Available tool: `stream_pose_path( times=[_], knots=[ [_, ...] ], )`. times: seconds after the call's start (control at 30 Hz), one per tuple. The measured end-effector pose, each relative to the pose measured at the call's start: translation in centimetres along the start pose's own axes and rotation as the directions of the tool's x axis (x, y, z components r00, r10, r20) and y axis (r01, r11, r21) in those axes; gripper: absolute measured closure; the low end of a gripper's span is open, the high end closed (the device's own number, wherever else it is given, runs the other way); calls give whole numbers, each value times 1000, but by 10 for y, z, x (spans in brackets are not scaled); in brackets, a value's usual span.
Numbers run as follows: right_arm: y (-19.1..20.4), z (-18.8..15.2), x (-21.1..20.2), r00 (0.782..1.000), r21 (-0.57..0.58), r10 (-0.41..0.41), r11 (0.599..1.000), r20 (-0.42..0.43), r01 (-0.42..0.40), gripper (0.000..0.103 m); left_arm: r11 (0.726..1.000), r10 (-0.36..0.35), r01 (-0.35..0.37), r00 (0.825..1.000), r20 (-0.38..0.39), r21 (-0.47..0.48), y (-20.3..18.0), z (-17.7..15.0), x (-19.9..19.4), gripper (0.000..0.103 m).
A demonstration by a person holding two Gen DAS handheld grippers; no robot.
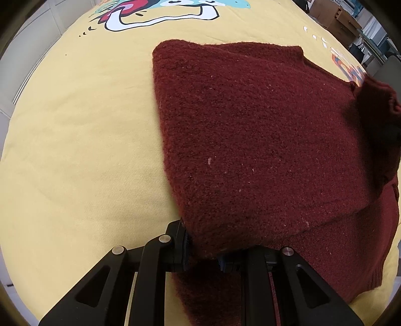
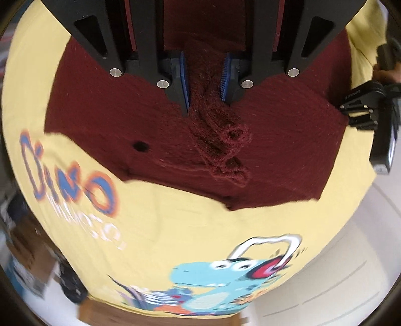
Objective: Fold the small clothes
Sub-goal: 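Grasp the folded sweater edge with the left gripper while the right gripper grasps the hem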
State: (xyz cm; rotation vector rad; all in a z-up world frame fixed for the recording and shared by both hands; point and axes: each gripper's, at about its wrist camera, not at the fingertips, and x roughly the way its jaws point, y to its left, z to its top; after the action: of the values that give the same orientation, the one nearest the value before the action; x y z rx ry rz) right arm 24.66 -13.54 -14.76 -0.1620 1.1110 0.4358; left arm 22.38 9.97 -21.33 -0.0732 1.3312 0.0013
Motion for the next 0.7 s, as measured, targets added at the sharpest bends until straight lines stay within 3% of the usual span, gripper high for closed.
stream_pose_path(
  times=[0.47, 0.53, 0.7],
  knots=[
    [-90, -47, 3, 999, 226, -36, 973, -38, 44, 86, 999, 28, -28, 1000, -5, 19, -6, -5, 0, 87],
    [-98, -55, 4, 997, 232, -59, 970, -56, 71, 92, 999, 33, -33, 999, -5, 25, -8, -5, 0, 87],
    [-113, -74, 22, 993, 250, -60, 964, -101, 84, 93, 998, 53, -53, 999, -4, 41, -11, -7, 2, 87]
  ],
)
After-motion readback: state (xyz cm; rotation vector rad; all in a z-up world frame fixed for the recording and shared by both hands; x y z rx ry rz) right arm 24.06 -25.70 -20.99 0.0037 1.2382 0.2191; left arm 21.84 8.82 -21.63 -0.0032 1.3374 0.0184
